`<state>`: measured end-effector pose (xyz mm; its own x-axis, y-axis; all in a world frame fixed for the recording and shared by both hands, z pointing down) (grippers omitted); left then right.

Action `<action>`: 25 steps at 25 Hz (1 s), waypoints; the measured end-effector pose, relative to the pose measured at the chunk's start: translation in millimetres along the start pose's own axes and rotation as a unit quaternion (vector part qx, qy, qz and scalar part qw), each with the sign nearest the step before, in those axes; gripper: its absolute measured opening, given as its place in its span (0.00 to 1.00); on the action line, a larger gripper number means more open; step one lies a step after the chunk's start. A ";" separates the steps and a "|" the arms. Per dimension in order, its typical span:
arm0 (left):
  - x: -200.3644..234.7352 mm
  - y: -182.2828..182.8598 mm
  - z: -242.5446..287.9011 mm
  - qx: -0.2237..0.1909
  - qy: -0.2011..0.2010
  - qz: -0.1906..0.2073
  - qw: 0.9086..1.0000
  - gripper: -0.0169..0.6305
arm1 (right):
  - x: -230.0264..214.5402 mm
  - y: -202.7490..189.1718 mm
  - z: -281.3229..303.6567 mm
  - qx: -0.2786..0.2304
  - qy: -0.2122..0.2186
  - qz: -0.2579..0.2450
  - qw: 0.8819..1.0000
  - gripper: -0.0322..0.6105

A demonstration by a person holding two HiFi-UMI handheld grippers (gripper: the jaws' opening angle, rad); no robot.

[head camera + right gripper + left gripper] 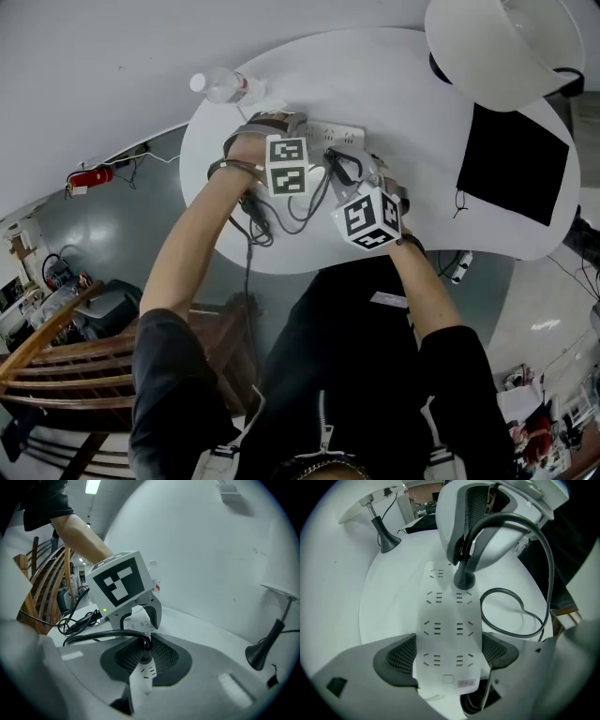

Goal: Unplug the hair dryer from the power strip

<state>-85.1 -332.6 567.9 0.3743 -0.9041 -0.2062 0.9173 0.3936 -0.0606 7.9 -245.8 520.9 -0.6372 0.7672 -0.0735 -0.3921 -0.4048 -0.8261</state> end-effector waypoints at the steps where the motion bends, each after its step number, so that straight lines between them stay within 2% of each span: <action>1: 0.4 0.3 -1.0 -0.001 0.001 -0.003 1.000 0.67 | -0.4 -0.6 -0.4 0.000 0.000 0.000 1.000 0.12; 8: 3.8 -0.6 -20.8 -0.016 0.021 -0.021 0.999 0.67 | -0.1 -2.6 -0.4 -0.001 -0.006 0.004 1.000 0.12; 12: 2.6 -6.0 -38.7 -0.033 0.040 -0.059 0.997 0.67 | 3.0 -0.6 1.0 0.010 -0.013 -0.009 1.000 0.12; 15: -0.9 -8.9 -52.4 -0.049 0.052 -0.093 0.993 0.67 | 5.9 0.5 2.1 0.022 -0.016 -0.017 1.000 0.12; 18: -7.2 -10.8 -64.6 -0.062 0.058 -0.127 0.988 0.66 | 5.9 1.7 -1.3 0.030 -0.022 0.000 0.999 0.12; 22: -17.6 -14.6 -80.0 -0.075 0.072 -0.155 0.982 0.66 | 8.6 9.6 -10.3 0.026 -0.030 0.002 0.999 0.12; 25: -24.3 -15.6 -92.0 -0.087 0.092 -0.172 0.977 0.59 | 11.6 15.0 -22.2 0.026 -0.031 -0.006 0.999 0.12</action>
<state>-121.0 -301.5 483.9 0.0027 -0.9486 -0.3166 0.9416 0.1090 -0.3185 9.3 -231.8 495.3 -0.6714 0.7406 -0.0272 -0.4328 -0.4216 -0.7968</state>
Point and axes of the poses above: the fingertips, and each gripper's own axes: z forward along the fingers, x to its left, y out of its top, the point moved 10 cm from there along -z, backward along the fingers, and after that the axes turned 10 degrees about y, right-handed, at the moved point
